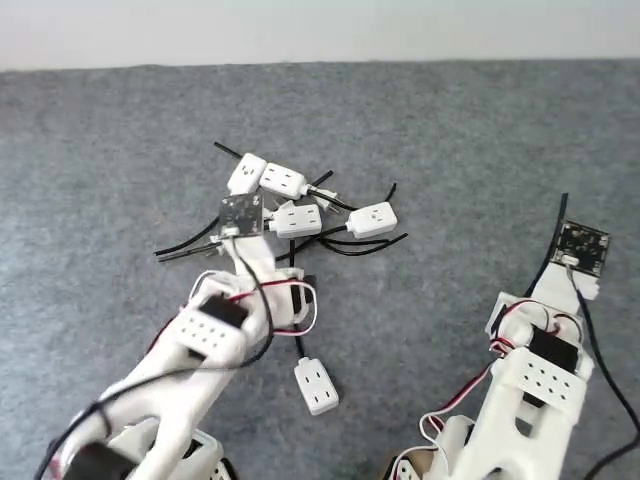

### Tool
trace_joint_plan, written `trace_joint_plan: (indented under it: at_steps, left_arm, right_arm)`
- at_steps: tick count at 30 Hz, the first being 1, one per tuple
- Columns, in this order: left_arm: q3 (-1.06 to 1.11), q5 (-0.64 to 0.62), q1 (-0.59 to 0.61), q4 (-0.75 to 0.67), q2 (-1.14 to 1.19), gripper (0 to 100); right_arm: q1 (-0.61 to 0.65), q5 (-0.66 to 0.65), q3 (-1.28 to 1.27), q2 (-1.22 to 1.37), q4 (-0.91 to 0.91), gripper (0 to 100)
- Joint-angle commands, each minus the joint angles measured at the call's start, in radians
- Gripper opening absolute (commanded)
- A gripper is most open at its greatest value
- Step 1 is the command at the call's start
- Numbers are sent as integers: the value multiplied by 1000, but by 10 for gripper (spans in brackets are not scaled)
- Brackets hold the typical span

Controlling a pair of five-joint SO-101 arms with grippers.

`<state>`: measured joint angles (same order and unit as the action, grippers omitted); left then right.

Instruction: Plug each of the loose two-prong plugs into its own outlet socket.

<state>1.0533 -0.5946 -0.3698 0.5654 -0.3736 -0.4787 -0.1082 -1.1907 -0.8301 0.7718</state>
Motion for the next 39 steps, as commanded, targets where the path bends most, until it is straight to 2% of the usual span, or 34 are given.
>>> trace_joint_plan:
  at_steps: [1,8,13,15,20,32,35,39]
  left_arm:
    - [-107,-8,-11,-34,115,140]
    - [-214,-8,-2,-40,267,99]
    - [-225,0,-11,-40,275,9]
    - [-229,3,-17,-38,275,14]
    - [-259,103,-44,-35,275,13]
    - [-334,135,-49,-35,275,17]
    - [-332,201,-54,-35,275,72]
    - [-326,160,-54,-20,275,224]
  right_arm:
    - [12,-18,14,-24,-24,9]
    - [12,-23,14,-24,-22,9]
    - [12,-23,14,-24,-22,9]
    - [12,-25,14,-24,-22,9]
    - [12,-23,14,-24,-22,9]
    - [12,-23,14,-24,-24,9]
    - [12,-23,14,-24,-24,9]
    - [12,-23,14,-24,-24,9]
